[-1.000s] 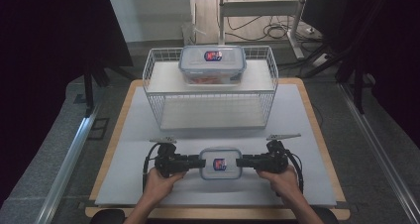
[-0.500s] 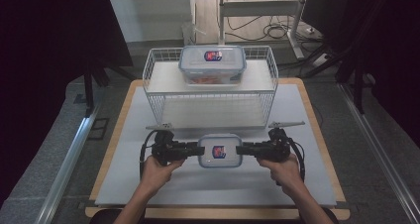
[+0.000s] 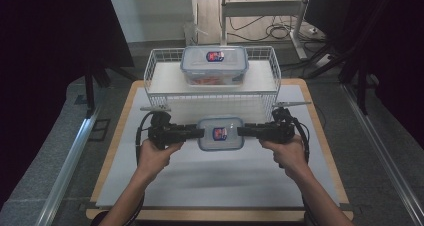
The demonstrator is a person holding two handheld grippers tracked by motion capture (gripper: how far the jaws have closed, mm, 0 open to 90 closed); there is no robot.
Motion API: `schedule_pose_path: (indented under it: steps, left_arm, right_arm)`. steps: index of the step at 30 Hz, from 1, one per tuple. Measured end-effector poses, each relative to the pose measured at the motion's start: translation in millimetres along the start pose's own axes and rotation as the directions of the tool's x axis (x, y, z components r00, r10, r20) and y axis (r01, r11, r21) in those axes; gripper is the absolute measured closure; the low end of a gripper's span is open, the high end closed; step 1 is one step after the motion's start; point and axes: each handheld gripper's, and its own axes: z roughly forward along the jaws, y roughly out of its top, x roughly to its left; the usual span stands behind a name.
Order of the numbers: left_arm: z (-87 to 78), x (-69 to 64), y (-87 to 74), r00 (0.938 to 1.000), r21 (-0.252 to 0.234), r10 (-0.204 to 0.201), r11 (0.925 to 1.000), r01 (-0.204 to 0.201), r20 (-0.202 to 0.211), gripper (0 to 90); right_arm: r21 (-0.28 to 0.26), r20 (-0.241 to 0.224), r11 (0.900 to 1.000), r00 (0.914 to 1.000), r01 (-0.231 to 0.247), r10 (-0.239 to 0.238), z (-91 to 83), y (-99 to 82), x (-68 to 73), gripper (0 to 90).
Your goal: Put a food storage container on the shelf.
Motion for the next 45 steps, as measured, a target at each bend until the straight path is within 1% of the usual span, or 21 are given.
schedule_pose_path:
  steps: [3,7,13,17,18,20,21,22,25,27,29,30,31,32,34,36,37,38,39,40,45]
  left_arm:
    - [-6.4,-3.1,13.0,0.9999,-0.004,0.009,1.0000,-0.009,-0.012,57.5]
    - [-12.0,-5.3,25.8,0.9995,-0.009,0.020,0.9997,-0.020,-0.024,57.4]
    - [-17.5,-8.6,44.5,0.9990,-0.023,0.035,0.9991,-0.035,-0.028,57.4]
    - [-19.8,-9.4,57.1,0.9989,-0.027,0.035,0.9990,-0.035,-0.032,57.4]
    - [-20.5,-9.4,60.4,0.9987,-0.029,0.038,0.9988,-0.039,-0.033,57.4]
    - [-22.3,-9.9,66.8,0.9985,-0.031,0.041,0.9986,-0.042,-0.036,57.4]
    - [-23.6,-9.9,72.3,0.9984,-0.034,0.042,0.9985,-0.043,-0.037,57.4]
    - [-23.6,-9.9,72.3,0.9984,-0.034,0.042,0.9985,-0.043,-0.037,57.4]
    - [-26.3,-9.6,82.5,0.9984,-0.038,0.045,0.9982,-0.046,-0.035,57.4]
    - [-28.0,-9.4,88.9,0.9984,-0.042,0.045,0.9980,-0.046,-0.034,57.4]
    - [-29.9,-9.4,95.6,0.9982,-0.045,0.050,0.9977,-0.051,-0.035,57.3]
    - [-30.4,-9.3,98.1,0.9982,-0.046,0.049,0.9976,-0.051,-0.035,57.3]
    - [-31.9,-8.8,104.7,0.9981,-0.049,0.050,0.9974,-0.052,-0.036,57.3]
    - [-31.9,-8.8,104.7,0.9981,-0.049,0.050,0.9974,-0.052,-0.036,57.3]
    - [-33.5,-7.6,112.8,0.9982,-0.054,0.049,0.9973,-0.051,-0.035,57.3]
    - [-34.7,-6.4,118.7,0.9982,-0.059,0.048,0.9970,-0.051,-0.037,57.3]
    - [-35.4,-5.7,122.1,0.9982,-0.061,0.047,0.9969,-0.049,-0.038,57.2]
    - [-36.0,-5.2,124.7,0.9981,-0.064,0.047,0.9967,-0.049,-0.039,57.2]
    - [-37.6,-3.7,132.2,0.9981,-0.071,0.044,0.9964,-0.047,-0.043,57.2]
    - [-37.6,-3.7,132.2,0.9981,-0.071,0.044,0.9964,-0.047,-0.043,57.2]
    - [-40.0,2.6,149.4,0.9982,-0.088,0.042,0.9951,-0.045,-0.043,57.2]
  right_arm:
    - [-0.010,-0.002,0.9999,1.0000,0.009,-0.009,-0.5,10.6,3.4,58.0]
    - [-0.021,-0.009,0.9997,0.9999,0.013,-0.013,-0.9,25.5,6.6,58.0]
    - [-0.036,-0.010,0.9988,0.9993,0.035,-0.035,-3.8,45.6,11.0,57.9]
    - [-0.046,-0.010,0.9983,0.9993,0.036,-0.037,-6.2,60.6,12.4,57.9]
    - [-0.046,-0.010,0.9983,0.9993,0.036,-0.037,-6.2,60.6,12.4,57.9]
    - [-0.055,-0.011,0.9978,0.9992,0.037,-0.038,-6.9,66.9,13.2,57.8]
    - [-0.060,-0.010,0.9974,0.9992,0.039,-0.040,-7.4,71.7,14.0,57.8]
    - [-0.060,-0.010,0.9974,0.9992,0.039,-0.040,-7.4,71.7,14.0,57.8]
    - [-0.073,-0.005,0.9962,0.9989,0.046,-0.047,-8.7,83.1,16.4,57.8]
    - [-0.076,-0.003,0.9960,0.9989,0.047,-0.047,-9.0,85.3,17.2,57.8]
    - [-0.083,0.001,0.9953,0.9988,0.050,-0.050,-10.3,95.5,19.4,57.8]
    - [-0.083,0.001,0.9953,0.9988,0.050,-0.050,-10.3,95.5,19.4,57.8]
    - [-0.089,0.001,0.9948,0.9988,0.049,-0.049,-10.8,101.9,20.3,57.8]
    - [-0.089,0.001,0.9948,0.9988,0.049,-0.049,-10.8,101.9,20.3,57.8]
    - [-0.094,0.003,0.9944,0.9988,0.049,-0.049,-11.2,109.1,20.9,57.7]
    - [-0.098,0.002,0.9941,0.9989,0.047,-0.047,-11.0,114.5,21.0,57.7]
    - [-0.102,0.003,0.9938,0.9990,0.045,-0.045,-10.5,120.9,20.5,57.8]
    - [-0.102,0.003,0.9938,0.9990,0.045,-0.045,-10.5,120.9,20.5,57.8]
    - [-0.108,0.002,0.9934,0.9992,0.041,-0.041,-9.7,127.5,19.9,57.7]
    - [-0.108,0.002,0.9934,0.9992,0.041,-0.041,-9.7,127.5,19.9,57.7]
    - [-0.122,0.005,0.9919,0.9993,0.036,-0.036,-8.1,143.8,18.2,57.7]
